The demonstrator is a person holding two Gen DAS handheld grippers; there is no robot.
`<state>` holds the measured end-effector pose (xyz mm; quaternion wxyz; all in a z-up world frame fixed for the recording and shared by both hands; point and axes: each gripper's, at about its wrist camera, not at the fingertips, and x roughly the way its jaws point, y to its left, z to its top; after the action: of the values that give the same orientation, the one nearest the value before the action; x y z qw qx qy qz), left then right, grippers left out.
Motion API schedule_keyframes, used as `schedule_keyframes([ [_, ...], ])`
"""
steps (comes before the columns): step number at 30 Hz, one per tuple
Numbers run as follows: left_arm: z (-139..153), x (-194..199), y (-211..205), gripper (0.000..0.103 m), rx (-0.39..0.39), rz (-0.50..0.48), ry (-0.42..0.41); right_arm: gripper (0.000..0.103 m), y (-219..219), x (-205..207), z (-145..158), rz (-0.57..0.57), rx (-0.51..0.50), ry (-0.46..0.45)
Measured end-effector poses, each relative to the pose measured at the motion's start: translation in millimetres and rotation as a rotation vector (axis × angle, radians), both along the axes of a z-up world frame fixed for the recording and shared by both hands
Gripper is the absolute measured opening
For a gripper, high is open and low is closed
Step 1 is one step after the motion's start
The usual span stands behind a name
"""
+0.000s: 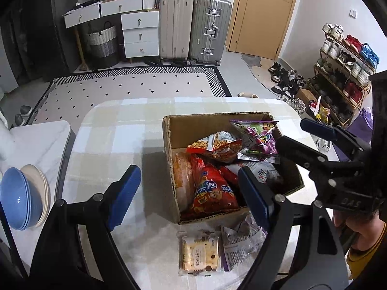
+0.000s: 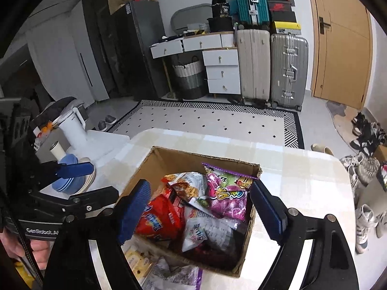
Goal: Organize snacks
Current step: 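Withdraw both open grippers from the box toward the remaining snacks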
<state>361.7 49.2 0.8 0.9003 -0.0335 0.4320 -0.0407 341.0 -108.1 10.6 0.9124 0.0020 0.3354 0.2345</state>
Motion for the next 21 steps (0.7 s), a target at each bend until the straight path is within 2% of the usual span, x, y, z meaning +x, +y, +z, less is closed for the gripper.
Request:
schedule_keyframes([
  [5,12.0,-18.1,1.0,0.081,-0.004,0.0,-0.02,0.086,-3.4,-31.5,20.4,0.012,0.018,-0.05],
  [12,38.2,-70.9,-0.2,0.083,-0.031,-0.006,-0.104,0.089,-21.3,-113.8,44.8,-0.01,0.165,-0.18],
  [17,56.2,-124.2,-2.1,0.084,-0.048,-0.003,-0.178,0.094,-28.9,-173.8,56.1,-0.023,0.192,-0.258],
  [21,67.0,-167.5,-6.1,0.086,-0.039,0.005,-0.251,0.098,-31.2,-218.1,60.2,-0.031,0.166,-0.316],
])
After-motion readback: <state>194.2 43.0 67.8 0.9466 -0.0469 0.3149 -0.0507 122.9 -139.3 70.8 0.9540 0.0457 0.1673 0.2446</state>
